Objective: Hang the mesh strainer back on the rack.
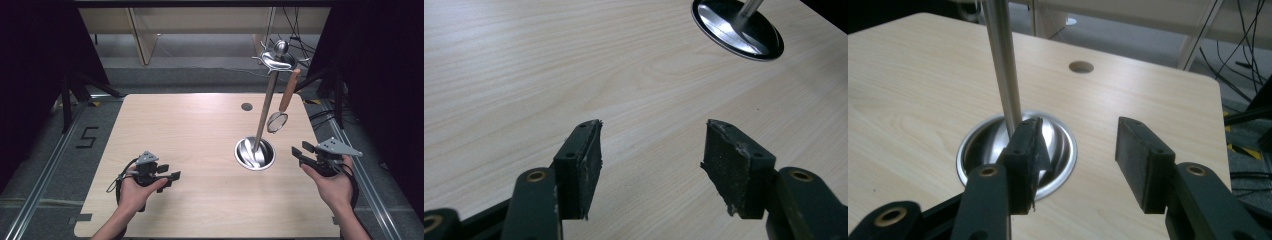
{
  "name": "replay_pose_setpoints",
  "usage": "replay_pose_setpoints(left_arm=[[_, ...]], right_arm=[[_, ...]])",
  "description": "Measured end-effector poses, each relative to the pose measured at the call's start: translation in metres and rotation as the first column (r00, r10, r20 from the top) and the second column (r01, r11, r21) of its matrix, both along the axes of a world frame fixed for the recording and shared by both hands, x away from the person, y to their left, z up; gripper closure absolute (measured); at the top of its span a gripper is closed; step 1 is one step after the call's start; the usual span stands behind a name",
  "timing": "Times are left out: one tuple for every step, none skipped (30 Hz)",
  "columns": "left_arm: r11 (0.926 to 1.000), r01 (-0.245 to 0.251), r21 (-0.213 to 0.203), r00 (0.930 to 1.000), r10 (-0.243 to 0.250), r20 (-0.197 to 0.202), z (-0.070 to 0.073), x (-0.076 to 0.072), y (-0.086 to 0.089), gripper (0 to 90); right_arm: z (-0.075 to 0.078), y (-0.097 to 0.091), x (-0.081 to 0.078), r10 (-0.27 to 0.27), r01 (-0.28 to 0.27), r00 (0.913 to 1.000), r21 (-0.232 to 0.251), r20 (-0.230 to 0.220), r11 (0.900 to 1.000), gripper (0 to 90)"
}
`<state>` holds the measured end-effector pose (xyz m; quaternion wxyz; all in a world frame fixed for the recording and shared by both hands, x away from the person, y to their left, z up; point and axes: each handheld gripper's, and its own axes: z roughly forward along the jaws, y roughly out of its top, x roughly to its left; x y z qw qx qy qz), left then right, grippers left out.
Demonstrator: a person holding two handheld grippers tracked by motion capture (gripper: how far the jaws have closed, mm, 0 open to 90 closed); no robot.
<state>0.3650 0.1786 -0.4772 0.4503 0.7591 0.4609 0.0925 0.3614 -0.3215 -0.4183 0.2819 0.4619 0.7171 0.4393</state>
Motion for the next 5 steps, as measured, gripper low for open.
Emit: replay_pose_setpoints(left_arm=[[1.0000, 0.001, -0.002, 1.0000, -0.001, 0.000, 0.000, 0.000, 0.000, 39.4], [1.0000, 0.001, -0.001, 1.0000, -0.001, 0.000, 0.000, 0.000, 0.000, 39.3], [0.9998, 0.010, 0.015, 0.9999, -0.010, -0.003, 0.000, 0.000, 0.001, 39.3], [0.9998, 0.010, 0.015, 1.0000, -0.010, -0.001, 0.000, 0.001, 0.001, 39.3], [0.9998, 0.013, 0.015, 0.9999, -0.013, -0.002, 0.000, 0.001, 0.000, 39.3]], right_arm=[[-0.003, 0.000, -0.001, -0.005, 0.005, 0.9999, 0.004, -0.013, 1.0000, 54.4], [-0.007, -0.001, -0.003, 0.000, 0.000, 0.9997, 0.007, -0.023, 1.0000, 54.5], [-0.008, -0.001, -0.005, -0.010, 0.011, 0.9989, 0.010, -0.046, 0.9999, 54.5], [-0.012, -0.002, -0.006, -0.014, 0.016, 0.9984, 0.024, -0.054, 0.9996, 54.5], [-0.013, -0.003, -0.006, -0.009, 0.010, 0.9983, 0.019, -0.058, 0.9998, 54.5]])
